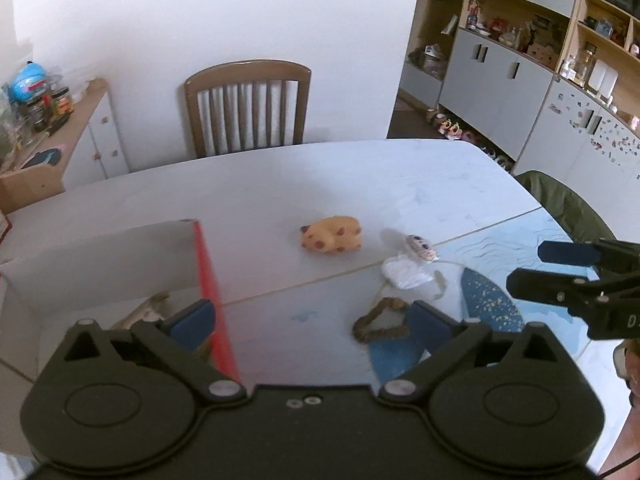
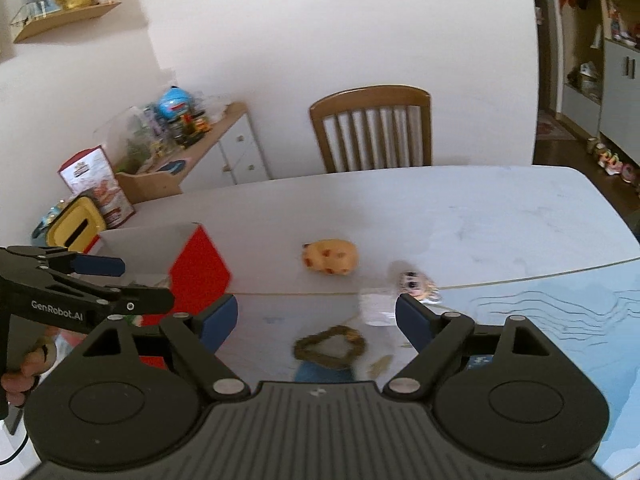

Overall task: Organize objects
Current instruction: 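Move both tools back from the box toward the remaining items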

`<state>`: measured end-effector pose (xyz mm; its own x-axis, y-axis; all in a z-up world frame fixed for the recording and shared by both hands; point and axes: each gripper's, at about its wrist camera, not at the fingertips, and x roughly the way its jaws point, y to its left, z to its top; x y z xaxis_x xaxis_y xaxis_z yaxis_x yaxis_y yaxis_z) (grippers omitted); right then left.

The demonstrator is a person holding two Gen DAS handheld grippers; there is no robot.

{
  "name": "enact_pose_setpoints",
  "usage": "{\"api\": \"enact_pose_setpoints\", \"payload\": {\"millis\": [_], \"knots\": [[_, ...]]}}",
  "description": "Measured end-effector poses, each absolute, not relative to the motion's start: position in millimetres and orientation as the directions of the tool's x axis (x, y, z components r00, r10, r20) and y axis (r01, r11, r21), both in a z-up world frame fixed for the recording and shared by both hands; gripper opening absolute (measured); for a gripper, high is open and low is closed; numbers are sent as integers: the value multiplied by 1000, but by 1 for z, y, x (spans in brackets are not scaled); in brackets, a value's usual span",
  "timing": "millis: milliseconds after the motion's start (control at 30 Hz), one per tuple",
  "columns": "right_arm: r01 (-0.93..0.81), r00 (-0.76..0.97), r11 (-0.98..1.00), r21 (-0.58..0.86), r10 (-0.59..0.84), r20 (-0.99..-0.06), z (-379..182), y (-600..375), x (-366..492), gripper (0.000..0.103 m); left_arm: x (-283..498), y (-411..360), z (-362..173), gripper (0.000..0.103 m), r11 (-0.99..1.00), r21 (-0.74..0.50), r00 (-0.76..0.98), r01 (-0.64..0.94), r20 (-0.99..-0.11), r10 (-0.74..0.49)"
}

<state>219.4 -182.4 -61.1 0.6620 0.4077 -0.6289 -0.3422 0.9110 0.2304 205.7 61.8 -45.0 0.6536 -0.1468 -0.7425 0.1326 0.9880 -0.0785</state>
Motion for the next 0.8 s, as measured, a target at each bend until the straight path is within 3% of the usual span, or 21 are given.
{"api": "enact_pose_setpoints", "payload": {"millis": [333,800], "knots": [[-308,664,928,211,369,-651,-83,-217,238,86,253,29,-58,102,990,-97,638,102,-757,-140],[-266,634,943,201,328,-700,-131,-242,294,86,332,2,-104,102,998,-3,593,60,-805,-38]]}}
